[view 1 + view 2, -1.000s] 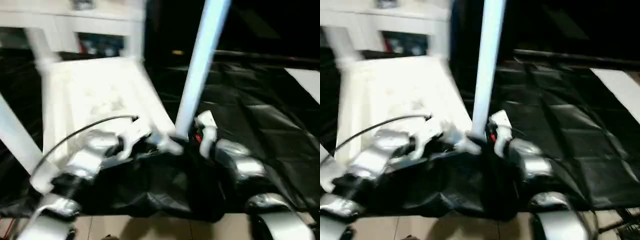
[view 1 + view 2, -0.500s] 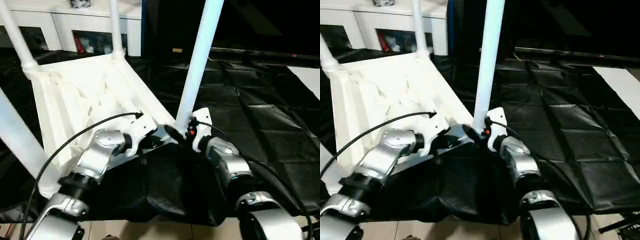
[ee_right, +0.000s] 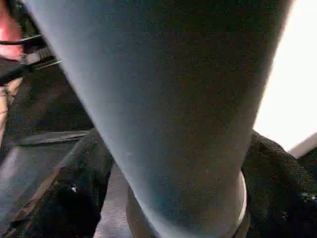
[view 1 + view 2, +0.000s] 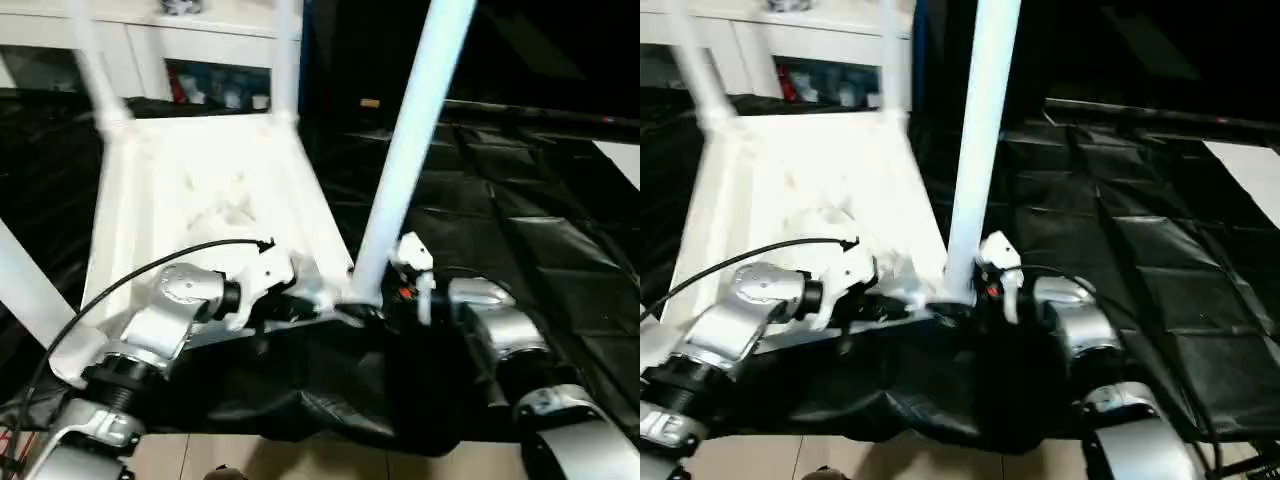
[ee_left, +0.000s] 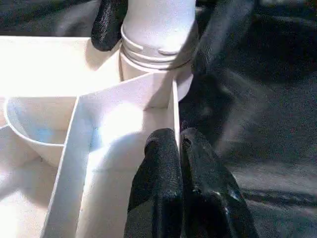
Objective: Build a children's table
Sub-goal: Rotate leg to tighten
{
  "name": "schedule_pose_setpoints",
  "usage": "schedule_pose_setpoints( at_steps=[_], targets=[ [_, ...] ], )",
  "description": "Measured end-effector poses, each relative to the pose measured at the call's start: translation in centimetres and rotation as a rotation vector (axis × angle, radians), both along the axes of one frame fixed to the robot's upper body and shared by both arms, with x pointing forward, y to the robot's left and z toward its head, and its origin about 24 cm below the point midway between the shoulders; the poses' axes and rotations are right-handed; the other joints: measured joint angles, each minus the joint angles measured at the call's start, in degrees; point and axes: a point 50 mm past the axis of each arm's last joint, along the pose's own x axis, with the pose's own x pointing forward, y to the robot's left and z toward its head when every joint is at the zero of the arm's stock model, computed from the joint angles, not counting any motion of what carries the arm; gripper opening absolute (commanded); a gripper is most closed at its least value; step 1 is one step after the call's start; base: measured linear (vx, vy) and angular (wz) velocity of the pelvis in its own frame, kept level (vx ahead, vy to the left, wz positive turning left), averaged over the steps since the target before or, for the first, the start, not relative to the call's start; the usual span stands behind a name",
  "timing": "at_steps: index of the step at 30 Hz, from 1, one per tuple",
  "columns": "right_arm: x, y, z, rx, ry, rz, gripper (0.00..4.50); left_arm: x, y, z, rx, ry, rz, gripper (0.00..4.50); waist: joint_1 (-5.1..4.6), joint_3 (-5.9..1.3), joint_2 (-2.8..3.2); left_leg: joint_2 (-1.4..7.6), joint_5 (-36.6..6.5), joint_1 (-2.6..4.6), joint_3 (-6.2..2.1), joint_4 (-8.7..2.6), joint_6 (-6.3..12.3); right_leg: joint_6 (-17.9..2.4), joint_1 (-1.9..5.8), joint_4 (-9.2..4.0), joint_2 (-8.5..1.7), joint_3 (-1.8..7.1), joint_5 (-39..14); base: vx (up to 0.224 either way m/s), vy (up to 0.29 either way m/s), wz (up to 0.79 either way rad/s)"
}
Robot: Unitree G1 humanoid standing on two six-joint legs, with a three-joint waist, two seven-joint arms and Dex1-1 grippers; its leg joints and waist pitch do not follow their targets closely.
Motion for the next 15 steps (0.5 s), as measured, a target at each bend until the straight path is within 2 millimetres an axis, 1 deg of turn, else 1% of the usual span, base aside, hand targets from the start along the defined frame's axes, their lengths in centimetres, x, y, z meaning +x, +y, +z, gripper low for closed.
schedule_pose_setpoints(
  at_steps=[2, 3, 9, 10, 12, 15],
  targets=[
    [-0.07, 0.0, -0.01, 0.002, 0.007, 0.012, 3.38, -0.07, 0.14, 0.04, 0.001, 0.005, -0.013, 0.0, 0.13, 0.01, -0.02, 0.01, 0.0, -0.02, 0.0, 0.03, 0.0, 0.0, -0.01, 0.01, 0.0, 0.0, 0.0, 0.0, 0.0, 0.0],
    [-0.07, -0.03, -0.01, 0.002, 0.008, 0.011, 3.38, -0.08, 0.13, 0.04, 0.001, 0.005, -0.015, 0.0, 0.2, 0.01, -0.02, 0.01, 0.0, -0.03, 0.0, 0.04, 0.0, 0.0, -0.01, 0.01, 0.0, 0.0, 0.0, 0.0, 0.0, 0.0],
    [-0.2, -0.17, 0.08, -0.015, 0.01, 0.045, 2.87, -0.2, 0.24, 0.09, 0.002, 0.013, -0.038, 0.0, 0.47, -0.01, -0.05, 0.02, 0.0, -0.15, 0.0, 0.13, 0.0, 0.02, -0.02, 0.0, 0.0, -0.02, -0.02, 0.0, 0.0, 0.0],
    [-0.21, -0.2, 0.06, -0.019, 0.01, 0.047, 2.87, -0.22, 0.23, 0.09, 0.002, 0.014, -0.042, 0.0, 0.47, -0.01, -0.05, 0.03, 0.0, -0.17, 0.0, 0.19, 0.01, 0.02, -0.02, 0.0, 0.0, -0.02, -0.02, 0.0, 0.0, 0.0],
    [-0.22, -0.21, 0.06, -0.02, 0.011, 0.048, 2.71, -0.23, 0.22, 0.09, 0.002, 0.015, -0.043, 0.0, 0.46, -0.01, -0.05, 0.03, 0.0, -0.19, 0.0, 0.23, 0.01, 0.02, -0.02, 0.0, 0.0, -0.02, -0.02, 0.0, 0.0, 0.0],
    [-0.24, -0.22, 0.05, -0.021, 0.013, 0.052, 2.65, -0.22, 0.2, 0.08, 0.002, 0.012, -0.042, 0.0, 0.48, -0.02, -0.12, 0.03, 0.0, -0.2, -0.01, 0.24, 0.01, 0.02, -0.02, 0.0, -0.01, -0.02, -0.02, 0.0, 0.0, 0.0]
  ],
)
